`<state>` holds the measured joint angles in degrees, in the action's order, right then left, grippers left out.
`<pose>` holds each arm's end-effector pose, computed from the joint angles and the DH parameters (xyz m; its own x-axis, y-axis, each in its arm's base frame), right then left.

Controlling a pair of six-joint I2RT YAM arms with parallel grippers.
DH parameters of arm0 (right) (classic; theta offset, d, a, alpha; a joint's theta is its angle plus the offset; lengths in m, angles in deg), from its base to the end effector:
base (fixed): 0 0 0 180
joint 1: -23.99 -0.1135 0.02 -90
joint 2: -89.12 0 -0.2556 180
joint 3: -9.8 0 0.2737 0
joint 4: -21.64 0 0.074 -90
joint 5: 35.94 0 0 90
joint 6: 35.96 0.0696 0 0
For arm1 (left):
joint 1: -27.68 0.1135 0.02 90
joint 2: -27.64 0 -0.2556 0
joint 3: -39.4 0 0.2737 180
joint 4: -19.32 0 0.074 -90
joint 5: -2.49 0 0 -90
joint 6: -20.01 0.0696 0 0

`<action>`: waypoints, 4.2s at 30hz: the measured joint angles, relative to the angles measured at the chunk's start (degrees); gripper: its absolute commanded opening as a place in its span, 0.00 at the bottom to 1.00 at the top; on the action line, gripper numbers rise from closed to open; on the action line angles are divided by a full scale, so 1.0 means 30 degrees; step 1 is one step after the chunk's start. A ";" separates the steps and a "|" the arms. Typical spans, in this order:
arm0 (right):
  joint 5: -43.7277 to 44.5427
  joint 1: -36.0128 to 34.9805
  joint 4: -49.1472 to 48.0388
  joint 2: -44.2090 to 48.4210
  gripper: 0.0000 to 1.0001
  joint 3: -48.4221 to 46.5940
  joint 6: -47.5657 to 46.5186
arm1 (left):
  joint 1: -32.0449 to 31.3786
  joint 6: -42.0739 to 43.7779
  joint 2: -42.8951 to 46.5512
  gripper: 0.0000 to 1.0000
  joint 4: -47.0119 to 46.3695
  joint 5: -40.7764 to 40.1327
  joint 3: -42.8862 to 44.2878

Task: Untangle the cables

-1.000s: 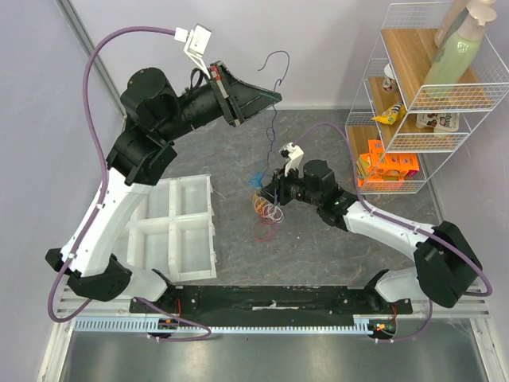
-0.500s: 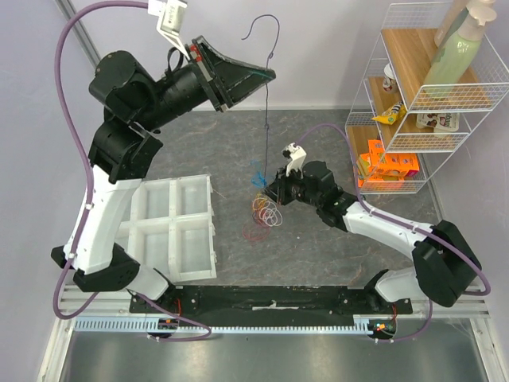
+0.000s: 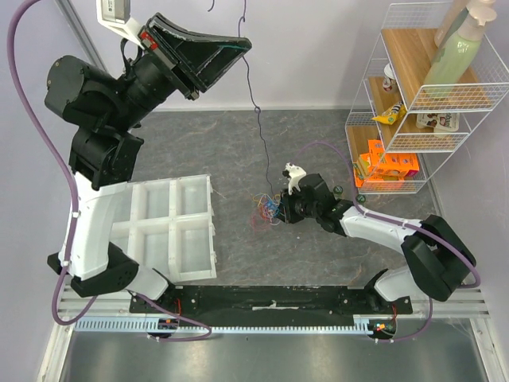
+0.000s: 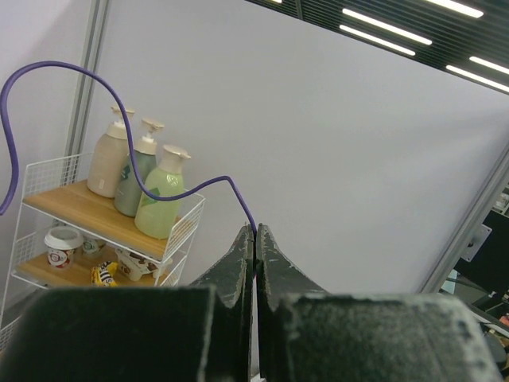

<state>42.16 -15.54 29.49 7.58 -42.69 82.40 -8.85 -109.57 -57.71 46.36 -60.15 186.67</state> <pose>0.2495 0.2245 0.1481 -0.7638 -0.0276 -0.6449 -0.4400 0.7533 0.4888 0.1734 -0.1683 0.6874 -0.1757 -0.5741 -0.7997 0.9337 0.1602 -0.3201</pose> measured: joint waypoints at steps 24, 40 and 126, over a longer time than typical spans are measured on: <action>0.1268 0.0007 0.2251 -0.0379 0.54 -0.0160 -0.1566 | 0.3869 -0.1093 0.0423 0.02 -0.2142 -0.0109 0.2798; -0.5034 -0.0066 0.0852 0.5413 0.82 -0.5238 -0.3286 | 0.4138 -0.2018 0.0299 0.02 -0.2608 0.0117 0.1472; -0.2506 0.1260 1.1373 0.1319 0.30 -1.7733 0.3002 | -0.0481 0.2718 0.5034 0.02 0.1370 -0.5901 -1.9190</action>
<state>34.64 -11.76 63.61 11.54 -95.89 91.41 -10.30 -101.41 -42.60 50.47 -77.86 129.10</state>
